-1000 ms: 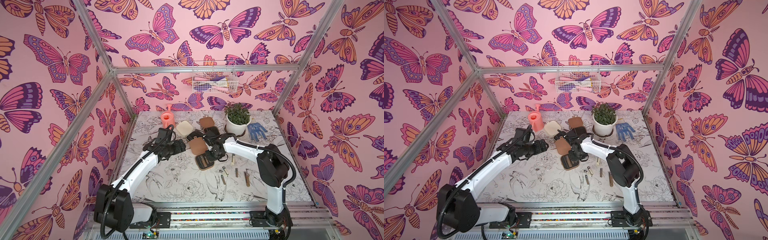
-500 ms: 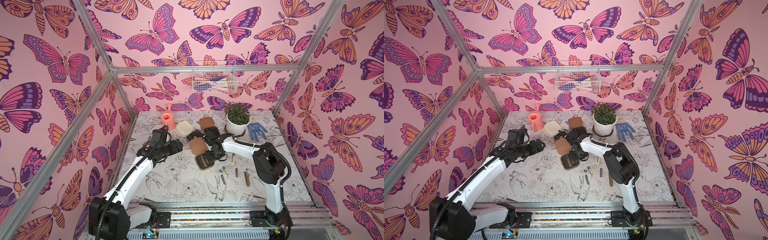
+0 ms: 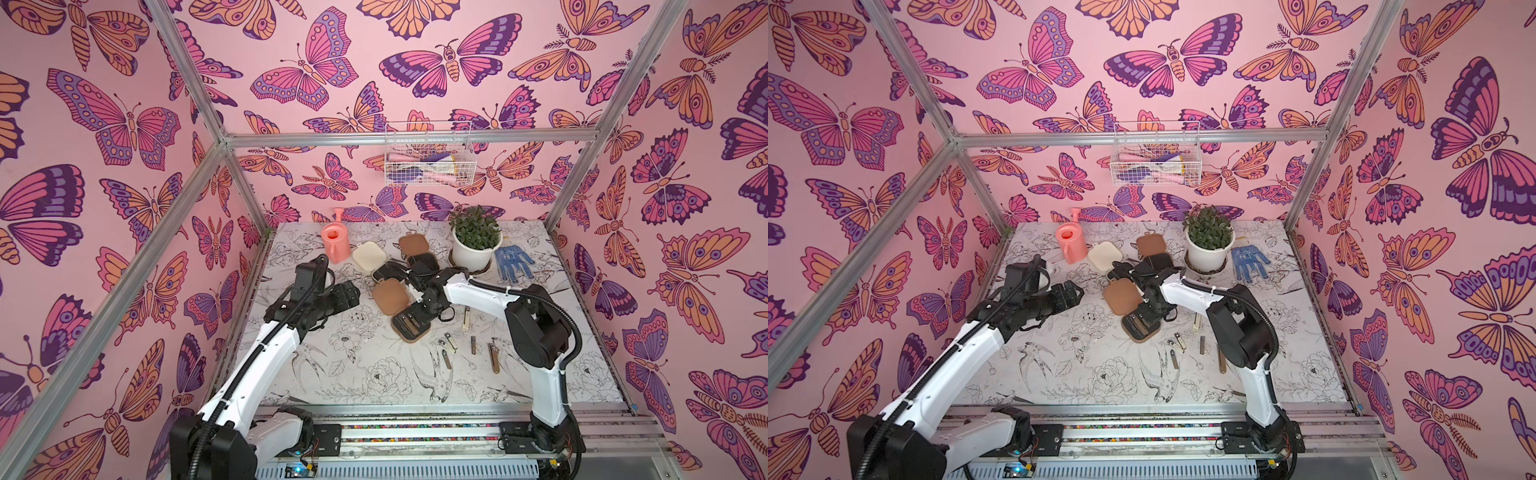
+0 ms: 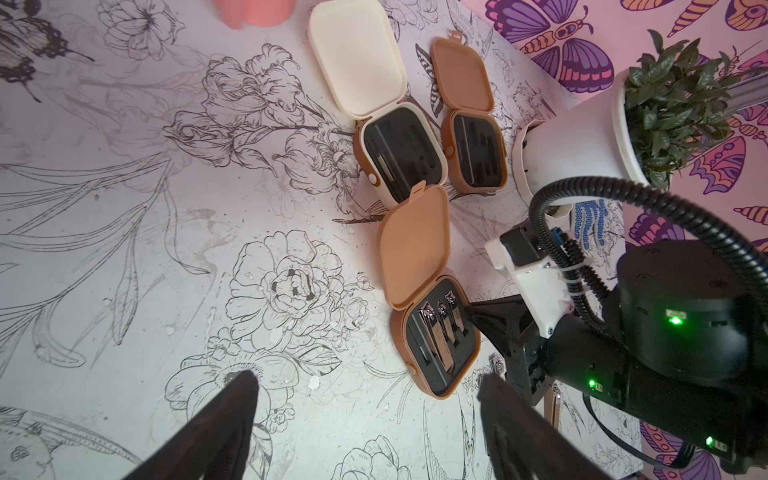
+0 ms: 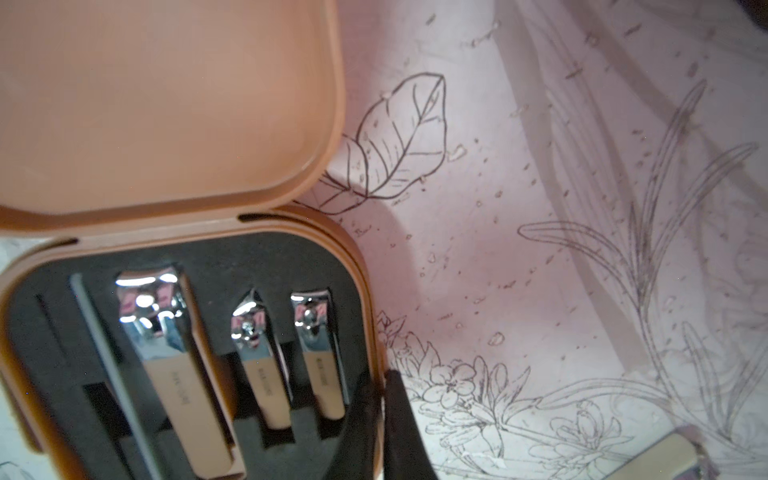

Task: Organize nail clipper sets
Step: Adjust the storage box at the center of the board.

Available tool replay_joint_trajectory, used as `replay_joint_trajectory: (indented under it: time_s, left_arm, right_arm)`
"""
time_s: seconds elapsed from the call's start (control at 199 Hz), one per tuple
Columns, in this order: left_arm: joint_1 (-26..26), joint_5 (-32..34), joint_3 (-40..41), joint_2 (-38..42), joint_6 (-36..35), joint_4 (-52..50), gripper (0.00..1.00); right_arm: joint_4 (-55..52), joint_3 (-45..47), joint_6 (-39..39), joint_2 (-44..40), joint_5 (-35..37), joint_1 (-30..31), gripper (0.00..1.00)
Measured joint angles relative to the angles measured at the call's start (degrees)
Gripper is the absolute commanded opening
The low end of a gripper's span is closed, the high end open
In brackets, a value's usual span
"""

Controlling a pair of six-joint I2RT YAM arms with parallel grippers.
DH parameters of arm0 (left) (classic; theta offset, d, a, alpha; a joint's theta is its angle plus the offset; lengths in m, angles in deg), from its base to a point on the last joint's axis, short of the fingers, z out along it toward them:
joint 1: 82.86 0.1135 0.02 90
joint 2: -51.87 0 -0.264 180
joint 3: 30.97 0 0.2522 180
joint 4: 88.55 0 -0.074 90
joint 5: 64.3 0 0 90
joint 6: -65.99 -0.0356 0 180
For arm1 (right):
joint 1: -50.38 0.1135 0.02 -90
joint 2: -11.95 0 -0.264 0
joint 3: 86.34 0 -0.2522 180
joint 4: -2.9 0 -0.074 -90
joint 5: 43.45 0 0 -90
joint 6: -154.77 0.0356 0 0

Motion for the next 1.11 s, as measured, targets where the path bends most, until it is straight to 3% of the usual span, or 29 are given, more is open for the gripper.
replay_joint_trajectory:
  time_s: [0.237, 0.342, 0.494, 0.68, 0.856, 0.957, 1.108]
  left_arm:
    - [1.1, 1.6, 6.7, 1.7, 6.6, -2.0, 0.74]
    - [1.8, 1.6, 8.8, -0.2, 9.1, -2.5, 0.59]
    - [2.5, 1.3, 9.2, -5.1, 10.8, -2.1, 0.51]
    - [3.7, -0.1, 9.2, -11.1, 11.4, -0.5, 0.52]
    - [5.6, -1.4, 9.2, -12.2, 11.4, 1.4, 0.6]
    - [6.7, -1.6, 8.5, -13.0, 11.1, 2.6, 0.61]
    - [8.5, -2.4, 4.4, -18.9, 10.2, 4.0, 0.58]
  right_arm:
    - [5.4, 0.0, -15.6, 0.3, 2.2, 0.8, 0.0]
    - [8.4, -0.3, -22.9, 1.3, 2.0, 1.3, 0.0]
    - [10.6, -0.7, -30.0, 2.0, 1.6, 1.4, 0.0]
    - [11.6, -0.9, -35.1, 2.2, 0.5, 1.4, 0.0]
    - [9.6, -5.2, -34.1, 4.1, 0.2, 1.5, 0.23]
    - [8.4, -8.3, -31.0, 4.3, 0.3, 1.4, 0.56]
    - [7.6, -9.3, -22.8, 1.7, 0.7, 1.4, 0.54]
